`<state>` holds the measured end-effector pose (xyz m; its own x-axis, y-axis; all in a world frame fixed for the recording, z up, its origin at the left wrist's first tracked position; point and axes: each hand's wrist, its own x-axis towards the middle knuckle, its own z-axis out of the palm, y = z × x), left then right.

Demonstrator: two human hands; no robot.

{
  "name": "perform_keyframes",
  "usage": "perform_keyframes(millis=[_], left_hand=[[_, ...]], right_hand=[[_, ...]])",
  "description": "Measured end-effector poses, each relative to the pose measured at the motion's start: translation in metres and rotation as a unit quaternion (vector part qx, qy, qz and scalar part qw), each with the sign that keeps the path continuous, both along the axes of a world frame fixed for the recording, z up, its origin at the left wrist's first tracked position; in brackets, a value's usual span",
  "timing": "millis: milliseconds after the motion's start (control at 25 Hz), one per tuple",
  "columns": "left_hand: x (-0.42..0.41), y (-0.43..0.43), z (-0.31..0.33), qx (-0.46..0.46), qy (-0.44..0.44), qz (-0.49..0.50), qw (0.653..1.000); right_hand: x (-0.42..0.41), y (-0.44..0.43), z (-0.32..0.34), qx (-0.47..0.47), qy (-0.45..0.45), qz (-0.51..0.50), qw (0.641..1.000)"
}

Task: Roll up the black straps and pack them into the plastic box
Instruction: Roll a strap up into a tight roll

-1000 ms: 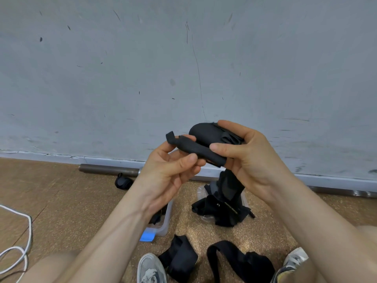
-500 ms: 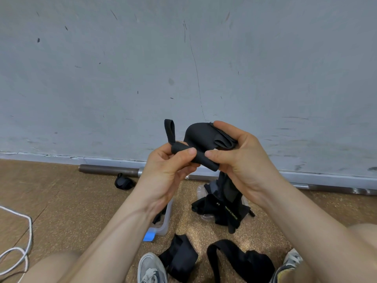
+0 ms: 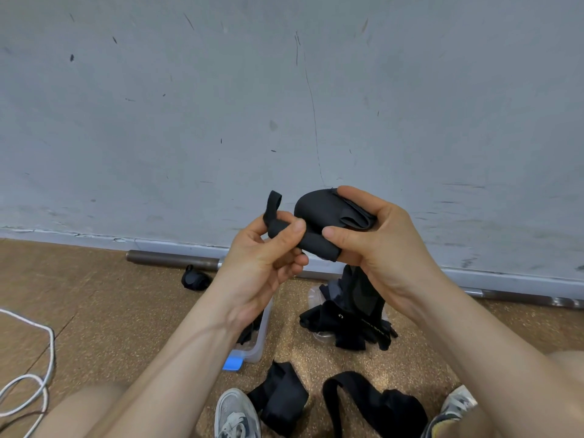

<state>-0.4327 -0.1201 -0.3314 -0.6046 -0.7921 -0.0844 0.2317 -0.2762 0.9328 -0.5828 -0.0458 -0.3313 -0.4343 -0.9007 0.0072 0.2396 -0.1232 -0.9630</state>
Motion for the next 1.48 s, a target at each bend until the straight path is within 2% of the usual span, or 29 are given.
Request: perform_keyframes(millis=[120, 240, 480, 720, 840, 1040, 1200, 1480], left_hand=[[0.004, -0.003, 0.002, 0.015, 0.029, -0.043, 0.999], [0.003, -0.003, 0.001, -0.003, 0.029, -0.044, 0.999], [0.0, -0.007, -0.005, -0.078, 0.005, -0.033, 0.996], [-0.001, -0.009, -0.004, -0.124, -0.033, -0.016, 0.992], [0.0, -0.011, -0.006, -0.122, -0.027, -0.006, 0.992], [0.003, -0.011, -0.004, -0.135, 0.012, -0.059, 0.989], [0.002, -0.014, -0.004, -0.136, 0.024, -0.025, 0.99], [-0.003, -0.007, -0.004, -0.143, -0.019, 0.082, 0.986]], right_hand=[[-0.004, 0.002, 0.004, -0.006, -0.041, 0.003, 0.999], [-0.004, 0.003, 0.005, -0.004, -0.059, 0.011, 0.998], [-0.004, 0.003, 0.003, 0.009, -0.102, 0.012, 0.995], [-0.004, 0.001, 0.001, 0.017, -0.095, -0.02, 0.995], [0.002, 0.001, 0.0, 0.012, -0.122, -0.002, 0.993], [0.014, 0.002, -0.004, 0.0, -0.181, 0.042, 0.983], [0.011, 0.001, -0.001, -0.024, -0.206, 0.045, 0.977], [0.012, 0.002, -0.001, -0.019, -0.131, 0.048, 0.99]])
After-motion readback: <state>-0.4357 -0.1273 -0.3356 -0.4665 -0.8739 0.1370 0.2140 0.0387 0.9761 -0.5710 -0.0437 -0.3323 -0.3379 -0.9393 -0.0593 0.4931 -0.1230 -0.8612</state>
